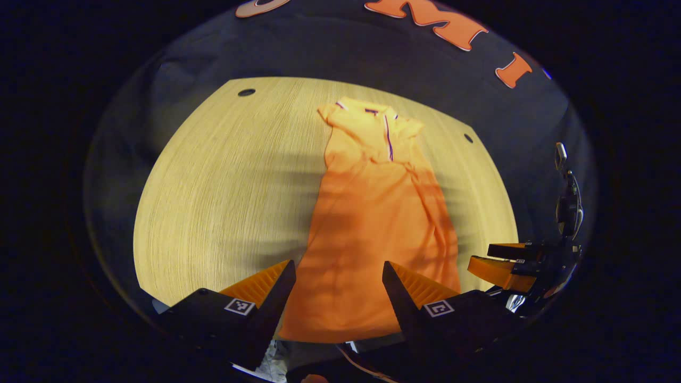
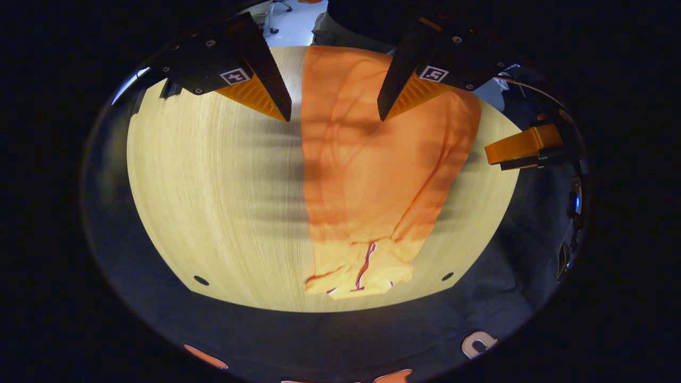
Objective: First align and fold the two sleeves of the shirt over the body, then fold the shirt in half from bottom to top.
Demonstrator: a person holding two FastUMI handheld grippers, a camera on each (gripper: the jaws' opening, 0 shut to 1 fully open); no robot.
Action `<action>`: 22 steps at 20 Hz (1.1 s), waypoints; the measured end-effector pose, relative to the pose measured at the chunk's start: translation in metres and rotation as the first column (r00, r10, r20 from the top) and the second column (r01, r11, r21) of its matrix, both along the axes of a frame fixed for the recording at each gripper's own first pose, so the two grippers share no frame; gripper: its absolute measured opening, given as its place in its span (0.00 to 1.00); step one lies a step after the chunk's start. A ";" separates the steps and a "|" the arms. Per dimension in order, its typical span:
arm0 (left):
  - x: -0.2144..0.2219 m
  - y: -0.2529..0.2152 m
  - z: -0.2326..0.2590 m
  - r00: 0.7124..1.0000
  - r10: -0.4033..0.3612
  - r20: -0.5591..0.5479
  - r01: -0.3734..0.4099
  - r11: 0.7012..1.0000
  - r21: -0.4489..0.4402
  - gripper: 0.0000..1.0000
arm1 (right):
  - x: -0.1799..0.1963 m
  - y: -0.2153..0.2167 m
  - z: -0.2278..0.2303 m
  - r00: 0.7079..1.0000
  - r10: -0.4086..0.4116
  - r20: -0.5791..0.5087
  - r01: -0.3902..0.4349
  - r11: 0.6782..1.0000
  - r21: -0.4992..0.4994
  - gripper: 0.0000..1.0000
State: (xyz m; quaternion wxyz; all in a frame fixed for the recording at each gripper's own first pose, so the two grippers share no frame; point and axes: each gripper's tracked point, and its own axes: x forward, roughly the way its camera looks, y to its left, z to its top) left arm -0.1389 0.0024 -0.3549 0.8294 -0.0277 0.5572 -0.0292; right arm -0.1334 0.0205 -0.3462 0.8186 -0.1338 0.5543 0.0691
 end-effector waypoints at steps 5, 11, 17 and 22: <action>-0.060 -0.004 -0.040 0.991 -0.004 -0.135 0.006 1.000 0.010 0.99 | -0.048 -0.012 -0.034 0.994 -0.013 -0.112 0.004 0.997 -0.073 0.99; -0.076 0.001 -0.067 0.982 -0.036 -0.187 0.050 0.996 0.069 0.99 | -0.070 -0.029 -0.059 0.983 -0.051 -0.178 0.031 0.993 -0.112 0.99; -0.082 0.008 -0.080 0.971 -0.053 -0.233 0.091 0.984 0.154 0.98 | -0.074 -0.033 -0.073 0.980 -0.058 -0.190 0.031 0.990 -0.141 0.99; -0.085 0.007 -0.084 0.965 -0.080 -0.251 0.139 0.964 0.227 0.97 | -0.076 -0.035 -0.077 0.976 -0.089 -0.199 0.057 0.986 -0.158 1.00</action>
